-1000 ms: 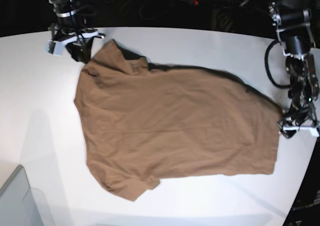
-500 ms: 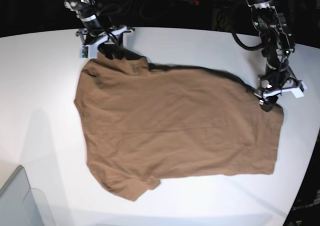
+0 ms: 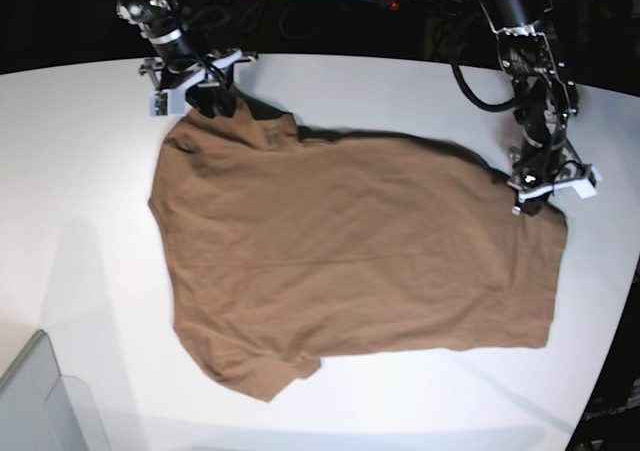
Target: Layout the t-shirt on the table in an organized manner, then fold the t-shirt properly
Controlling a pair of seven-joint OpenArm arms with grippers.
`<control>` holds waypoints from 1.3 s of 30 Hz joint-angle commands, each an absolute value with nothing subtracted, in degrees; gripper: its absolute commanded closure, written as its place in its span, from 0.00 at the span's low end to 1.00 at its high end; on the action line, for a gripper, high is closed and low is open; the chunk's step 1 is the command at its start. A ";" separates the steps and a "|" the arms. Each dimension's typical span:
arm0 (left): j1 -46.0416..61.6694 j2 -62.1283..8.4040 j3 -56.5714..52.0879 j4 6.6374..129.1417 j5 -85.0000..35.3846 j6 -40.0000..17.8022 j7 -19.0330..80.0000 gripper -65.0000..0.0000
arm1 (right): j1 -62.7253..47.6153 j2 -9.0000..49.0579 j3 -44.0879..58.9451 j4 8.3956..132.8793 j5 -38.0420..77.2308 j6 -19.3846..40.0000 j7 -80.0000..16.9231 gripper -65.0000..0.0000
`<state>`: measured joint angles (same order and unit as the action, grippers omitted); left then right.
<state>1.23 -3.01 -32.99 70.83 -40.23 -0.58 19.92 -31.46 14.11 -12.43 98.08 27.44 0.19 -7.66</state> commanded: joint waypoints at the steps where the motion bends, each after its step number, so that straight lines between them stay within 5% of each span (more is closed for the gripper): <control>1: -0.04 -3.03 -32.92 71.16 -40.13 0.13 21.41 0.93 | -31.78 14.20 -12.26 99.03 27.56 0.75 -6.29 0.72; 2: -0.48 -2.95 -32.92 71.52 -40.13 0.48 21.76 1.00 | -31.78 14.37 -12.26 99.03 27.56 0.75 -6.29 0.72; 12: -4.26 -4.70 -28.26 80.48 -39.16 0.84 21.93 1.00 | -31.78 14.99 -12.26 99.03 27.56 0.75 -6.29 0.72; 21: -14.37 -3.38 -8.66 79.43 -19.56 0.84 21.93 0.99 | -31.78 16.48 -12.18 98.95 27.56 0.75 -6.29 0.72; 26: -21.05 1.36 0.75 68.97 -6.46 0.84 22.02 0.99 | -31.69 16.48 -12.18 98.95 27.56 0.75 -6.29 0.72; 29: -24.40 4.00 4.70 60.79 -0.84 0.84 22.02 0.89 | -31.69 16.48 -12.18 98.95 27.56 0.75 -6.29 0.72; 36: -25.36 6.29 5.23 57.63 2.51 0.84 21.85 0.45 | -31.69 16.57 -12.18 98.95 27.56 0.75 -6.29 0.72; 39: -25.27 5.14 3.65 59.74 2.51 0.84 21.49 0.38 | -31.69 16.57 -12.18 98.95 27.56 0.75 -6.29 0.72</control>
<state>-23.38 5.28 3.79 58.39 2.26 0.34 23.20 -31.46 16.19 -12.29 97.97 27.44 0.21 -7.68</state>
